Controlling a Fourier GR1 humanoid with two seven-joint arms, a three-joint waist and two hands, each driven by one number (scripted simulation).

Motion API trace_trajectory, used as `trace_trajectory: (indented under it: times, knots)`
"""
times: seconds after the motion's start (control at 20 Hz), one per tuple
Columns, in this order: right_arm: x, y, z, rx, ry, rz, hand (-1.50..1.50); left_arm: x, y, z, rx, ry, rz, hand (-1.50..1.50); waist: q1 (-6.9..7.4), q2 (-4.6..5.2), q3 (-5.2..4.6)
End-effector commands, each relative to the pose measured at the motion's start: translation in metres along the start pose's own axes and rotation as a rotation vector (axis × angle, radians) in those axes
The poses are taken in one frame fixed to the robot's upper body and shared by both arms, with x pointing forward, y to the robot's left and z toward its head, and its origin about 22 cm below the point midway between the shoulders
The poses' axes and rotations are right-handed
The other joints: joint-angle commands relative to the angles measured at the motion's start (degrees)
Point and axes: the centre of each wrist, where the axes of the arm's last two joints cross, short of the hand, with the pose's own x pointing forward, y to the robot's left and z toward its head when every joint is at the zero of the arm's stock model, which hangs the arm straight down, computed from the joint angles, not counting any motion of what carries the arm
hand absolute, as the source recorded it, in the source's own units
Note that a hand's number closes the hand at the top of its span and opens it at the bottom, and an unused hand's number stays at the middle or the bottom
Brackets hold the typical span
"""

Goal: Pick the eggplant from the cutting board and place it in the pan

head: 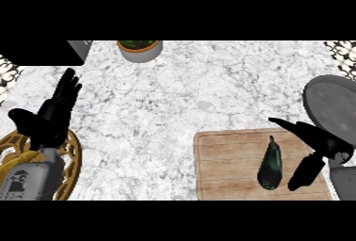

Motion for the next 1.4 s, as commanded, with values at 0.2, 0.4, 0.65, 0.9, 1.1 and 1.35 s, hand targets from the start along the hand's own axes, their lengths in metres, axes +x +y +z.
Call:
trace_trajectory:
  times: [0.2, 0.4, 0.65, 0.9, 1.1, 1.35]
  knots:
    - [-0.003, 0.01, -0.02, 0.033, 0.02, 0.029, -1.5, 0.0, 0.002, -0.012, -0.01, -0.002, 0.004, 0.0, -0.04, 0.02, 0.01]
    - [-0.004, 0.026, -0.018, 0.062, 0.029, 0.067, -1.5, 0.004, -0.002, -0.005, -0.005, -0.003, 0.002, 0.0, -0.06, -0.03, 0.01]
    - [-0.004, 0.042, -0.041, 0.105, 0.043, 0.045, -1.5, -0.013, 0.011, 0.009, -0.005, -0.006, 0.006, 0.0, 0.13, 0.01, 0.01]
    - [0.008, 0.036, -0.035, 0.162, -0.076, 0.058, 1.5, -0.006, 0.006, -0.001, -0.001, 0.003, 0.002, 0.0, 0.06, 0.03, 0.0]
    - [-0.003, 0.045, -0.037, 0.118, -0.092, 0.117, 1.5, -0.01, 0.003, -0.005, -0.019, -0.004, -0.001, 0.0, 0.03, 0.06, 0.01]
    - [-0.012, 0.056, -0.052, 0.101, -0.101, 0.115, 1.5, 0.004, 0.017, -0.007, 0.005, -0.002, 0.009, 0.0, 0.31, 0.06, 0.03]
